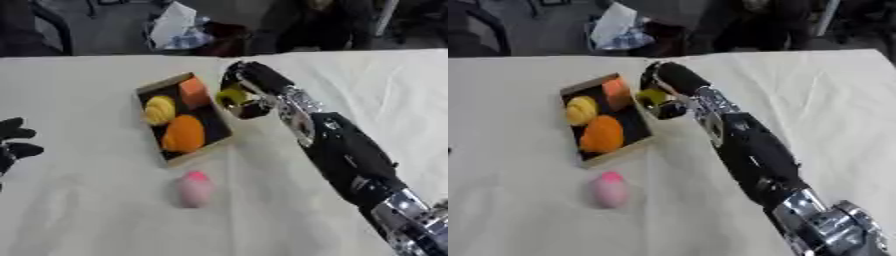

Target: Pick up objects on the table and place them in the box.

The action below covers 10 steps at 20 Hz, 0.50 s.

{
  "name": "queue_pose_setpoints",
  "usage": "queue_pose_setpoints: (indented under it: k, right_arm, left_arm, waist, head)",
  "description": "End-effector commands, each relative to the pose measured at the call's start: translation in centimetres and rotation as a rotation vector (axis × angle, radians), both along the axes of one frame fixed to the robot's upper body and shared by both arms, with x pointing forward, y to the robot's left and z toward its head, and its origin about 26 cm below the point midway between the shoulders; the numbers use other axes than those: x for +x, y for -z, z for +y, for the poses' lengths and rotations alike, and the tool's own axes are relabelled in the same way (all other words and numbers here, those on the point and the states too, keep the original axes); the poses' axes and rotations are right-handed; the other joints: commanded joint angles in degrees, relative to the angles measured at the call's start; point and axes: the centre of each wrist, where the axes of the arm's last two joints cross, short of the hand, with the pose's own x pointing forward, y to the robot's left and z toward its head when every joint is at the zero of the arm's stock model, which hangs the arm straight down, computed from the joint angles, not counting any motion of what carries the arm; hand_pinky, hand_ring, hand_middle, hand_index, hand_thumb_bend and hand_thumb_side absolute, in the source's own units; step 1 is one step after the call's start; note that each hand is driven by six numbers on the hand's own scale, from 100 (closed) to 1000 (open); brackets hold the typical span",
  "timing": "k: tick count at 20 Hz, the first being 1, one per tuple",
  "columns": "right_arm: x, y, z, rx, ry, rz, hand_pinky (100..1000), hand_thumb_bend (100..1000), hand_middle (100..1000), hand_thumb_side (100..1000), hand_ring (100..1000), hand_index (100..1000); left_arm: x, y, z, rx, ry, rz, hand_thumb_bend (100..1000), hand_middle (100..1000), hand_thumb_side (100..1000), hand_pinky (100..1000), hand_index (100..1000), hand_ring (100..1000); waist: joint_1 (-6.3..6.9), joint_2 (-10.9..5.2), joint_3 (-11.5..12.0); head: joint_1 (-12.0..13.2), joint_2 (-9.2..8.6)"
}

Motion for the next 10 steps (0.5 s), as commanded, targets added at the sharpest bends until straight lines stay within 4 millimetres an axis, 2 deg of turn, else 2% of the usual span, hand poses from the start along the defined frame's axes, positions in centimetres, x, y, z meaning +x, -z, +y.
queue_pose_setpoints:
  k: [1, 4, 6, 10]
  right_arm:
    - [0.1, -1.7, 1.6, 0.015, -0.047, 0.0, 634, 100, 476, 100, 630, 641]
    - [0.0, -2.4, 2.4, 0.035, -0.072, -0.002, 675, 100, 600, 100, 700, 793]
    - [-0.1, -2.9, 2.7, 0.055, -0.082, -0.014, 683, 100, 640, 100, 719, 826]
    - [-0.1, -3.9, 3.2, 0.099, -0.09, -0.051, 680, 100, 631, 100, 713, 823]
  left_arm:
    - [0.0, -0.7, 0.0, 0.009, 0.014, -0.026, 100, 637, 842, 724, 801, 585]
    - [0.0, -0.7, -0.1, 0.009, 0.019, -0.024, 100, 637, 844, 725, 801, 586]
    - [0.0, -0.7, -0.1, 0.009, 0.023, -0.023, 100, 638, 844, 726, 801, 586]
    - [0.0, -0.7, -0.1, 0.009, 0.026, -0.023, 100, 638, 843, 727, 800, 584]
  waist:
    - [0.72, -1.27, 0.3]
    - [0.6, -1.25, 0.5]
    - [0.52, -1.26, 0.7]
    - [0.38, -1.32, 0.9]
  head:
    - [-0.5, -0.65]
    - [-0.7, -0.6]
    - [-0.7, -0.58]
    - [-0.8, -0.6]
